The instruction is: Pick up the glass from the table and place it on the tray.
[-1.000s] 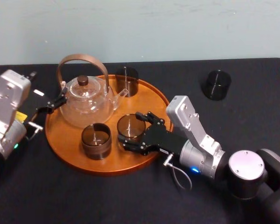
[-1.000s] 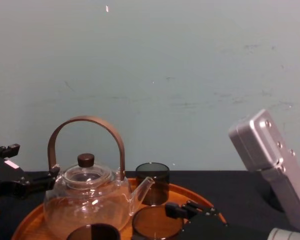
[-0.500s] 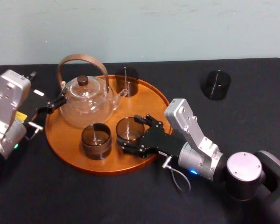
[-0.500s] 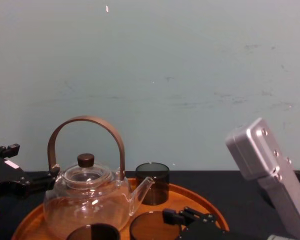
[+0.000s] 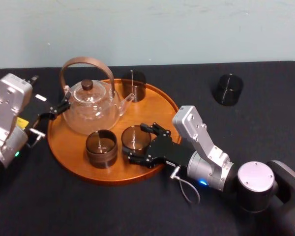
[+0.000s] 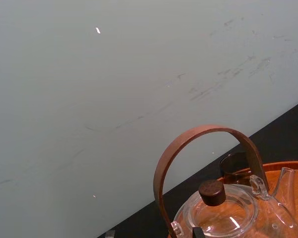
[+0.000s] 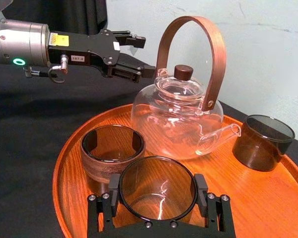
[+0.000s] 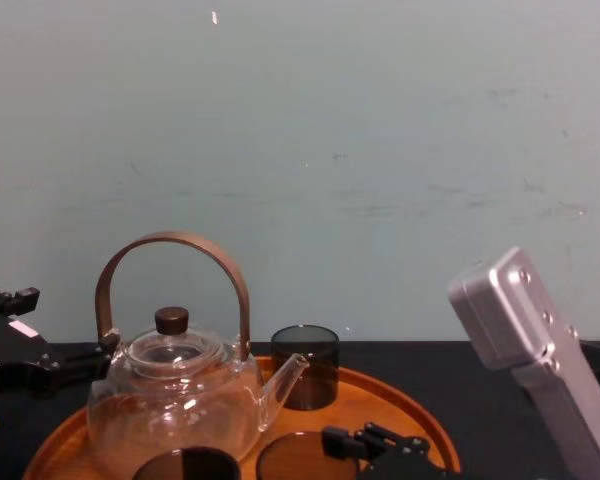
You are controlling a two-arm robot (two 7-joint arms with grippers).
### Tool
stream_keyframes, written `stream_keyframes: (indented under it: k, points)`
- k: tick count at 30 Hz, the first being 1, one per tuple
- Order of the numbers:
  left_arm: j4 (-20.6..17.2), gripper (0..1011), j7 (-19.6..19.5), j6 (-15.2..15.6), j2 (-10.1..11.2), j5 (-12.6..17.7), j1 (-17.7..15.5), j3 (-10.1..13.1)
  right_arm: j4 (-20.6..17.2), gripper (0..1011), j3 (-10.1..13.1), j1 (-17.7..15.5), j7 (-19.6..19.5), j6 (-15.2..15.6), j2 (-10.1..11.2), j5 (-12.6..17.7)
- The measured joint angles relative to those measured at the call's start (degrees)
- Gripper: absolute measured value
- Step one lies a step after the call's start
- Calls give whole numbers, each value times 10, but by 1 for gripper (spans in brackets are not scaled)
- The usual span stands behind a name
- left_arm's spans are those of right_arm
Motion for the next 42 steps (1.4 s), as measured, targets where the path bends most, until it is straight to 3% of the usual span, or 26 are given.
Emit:
stream_keyframes:
  k: [38, 42]
  points:
    - [0, 1010, 0, 0, 0, 0, 0, 0, 16, 905, -2, 3, 1, -4, -5, 2]
    - [0, 1010, 0, 0, 0, 0, 0, 0, 16, 971, -2, 3, 0, -3, -5, 1]
